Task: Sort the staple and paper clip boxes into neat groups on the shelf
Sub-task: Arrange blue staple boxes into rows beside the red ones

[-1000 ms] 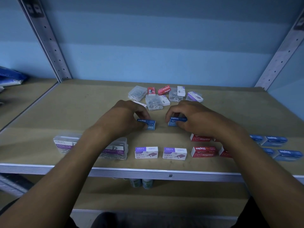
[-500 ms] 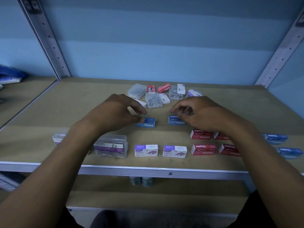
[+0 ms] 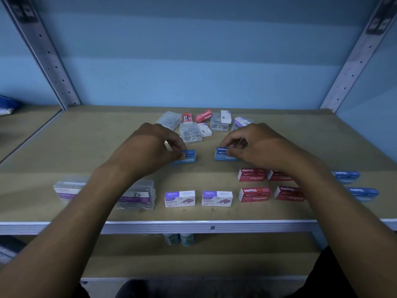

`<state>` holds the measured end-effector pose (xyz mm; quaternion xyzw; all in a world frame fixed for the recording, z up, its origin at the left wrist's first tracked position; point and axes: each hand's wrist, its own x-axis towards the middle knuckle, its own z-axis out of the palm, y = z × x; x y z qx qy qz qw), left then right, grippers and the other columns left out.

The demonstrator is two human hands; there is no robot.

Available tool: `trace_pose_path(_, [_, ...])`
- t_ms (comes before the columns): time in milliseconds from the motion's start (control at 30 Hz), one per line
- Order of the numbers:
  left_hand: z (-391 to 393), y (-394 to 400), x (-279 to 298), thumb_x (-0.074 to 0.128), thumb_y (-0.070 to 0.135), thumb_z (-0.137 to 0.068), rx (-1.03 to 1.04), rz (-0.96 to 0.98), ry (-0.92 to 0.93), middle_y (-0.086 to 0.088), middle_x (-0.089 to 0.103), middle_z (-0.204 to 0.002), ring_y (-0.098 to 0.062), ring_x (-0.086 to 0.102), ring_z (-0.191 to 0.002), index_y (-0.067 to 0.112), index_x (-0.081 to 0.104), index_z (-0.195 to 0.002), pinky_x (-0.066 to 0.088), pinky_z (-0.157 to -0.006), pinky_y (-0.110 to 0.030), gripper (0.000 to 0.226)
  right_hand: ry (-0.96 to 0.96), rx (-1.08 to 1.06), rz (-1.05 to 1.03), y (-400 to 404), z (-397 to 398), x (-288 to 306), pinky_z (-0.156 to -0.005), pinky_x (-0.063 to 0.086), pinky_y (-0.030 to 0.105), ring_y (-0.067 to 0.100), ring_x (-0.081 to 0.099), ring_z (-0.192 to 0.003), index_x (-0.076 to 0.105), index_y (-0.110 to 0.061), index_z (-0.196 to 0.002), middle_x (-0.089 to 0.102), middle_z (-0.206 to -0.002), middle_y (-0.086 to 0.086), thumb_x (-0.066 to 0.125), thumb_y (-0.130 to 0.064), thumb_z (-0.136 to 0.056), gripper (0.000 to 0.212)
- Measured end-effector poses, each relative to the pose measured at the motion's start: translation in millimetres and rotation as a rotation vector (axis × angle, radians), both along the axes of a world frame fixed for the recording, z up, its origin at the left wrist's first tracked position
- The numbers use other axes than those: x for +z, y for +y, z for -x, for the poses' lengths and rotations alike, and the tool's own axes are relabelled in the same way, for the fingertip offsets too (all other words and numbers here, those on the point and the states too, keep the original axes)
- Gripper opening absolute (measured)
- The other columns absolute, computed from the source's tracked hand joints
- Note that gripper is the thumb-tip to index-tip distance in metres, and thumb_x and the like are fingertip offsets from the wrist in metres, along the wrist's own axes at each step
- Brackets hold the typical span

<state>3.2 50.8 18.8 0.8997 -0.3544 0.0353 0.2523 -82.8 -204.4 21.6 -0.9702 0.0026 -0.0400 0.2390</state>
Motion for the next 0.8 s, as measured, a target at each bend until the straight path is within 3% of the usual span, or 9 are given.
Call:
trace_pose_path(100, [4,-15,5,0.079,0.035,-0.076,0.028,0.045,0.007,0.025,0.066,-0.072,0.008,0.060,-0.075,0.037,0.076,-0.079,0.047,-0.067,-0.018,0.005,-0.025,-0.048,-0.014,-17,9,6,-0.061,0.041,0.001,-0.003,0.064,-0.080,0.078,-0.035,-0.100,0.073,-0.085,-0.017,0.071,-0.023,-0.087,0.018])
trace_pose_path(200, [6,-38,11,0.079,0.039,-0.074,0.027,0.028,0.046,0.030,0.063,-0.064,0.010,0.059,-0.074,0.037,0.076,-0.079,0.042,-0.063,-0.014,0.006,-0.040,-0.107,-0.036,-40,23,11,-0.065,0.045,0.007,-0.002,0.066,-0.078,0.079,-0.037,-0.098,0.074,-0.084,-0.017,0.073,-0.023,-0.086,0.020])
trace_pose_path(333, [12,-78,18,0.079,0.037,-0.074,-0.018,0.028,0.059,0.021,0.068,-0.077,0.004,0.061,-0.074,0.037,0.075,-0.076,0.048,-0.070,-0.021,0.005,-0.078,-0.189,-0.039,-76,46,18,-0.065,0.043,0.003,-0.006,0.065,-0.077,0.079,-0.035,-0.094,0.073,-0.080,-0.021,0.076,-0.022,-0.083,0.017])
trace_pose_path(500, [30,-138,21,0.079,0.037,-0.074,-0.083,0.017,0.067,0.015,0.072,-0.085,-0.005,0.064,-0.085,0.030,0.078,-0.081,0.052,-0.079,-0.026,0.010,-0.104,-0.294,-0.079,-119,79,23,-0.080,0.052,0.018,0.000,0.069,-0.080,0.079,-0.035,-0.090,0.075,-0.080,-0.021,0.081,-0.019,-0.081,0.018])
trace_pose_path(800, [61,-220,22,0.079,0.034,-0.075,-0.224,-0.039,0.133,0.016,0.072,-0.085,-0.004,0.065,-0.088,0.030,0.078,-0.083,0.056,-0.083,-0.032,0.009,-0.071,-0.383,-0.044,-169,115,16,-0.067,0.041,-0.001,-0.006,0.067,-0.082,0.081,-0.034,-0.093,0.074,-0.080,-0.021,0.080,-0.018,-0.081,0.020])
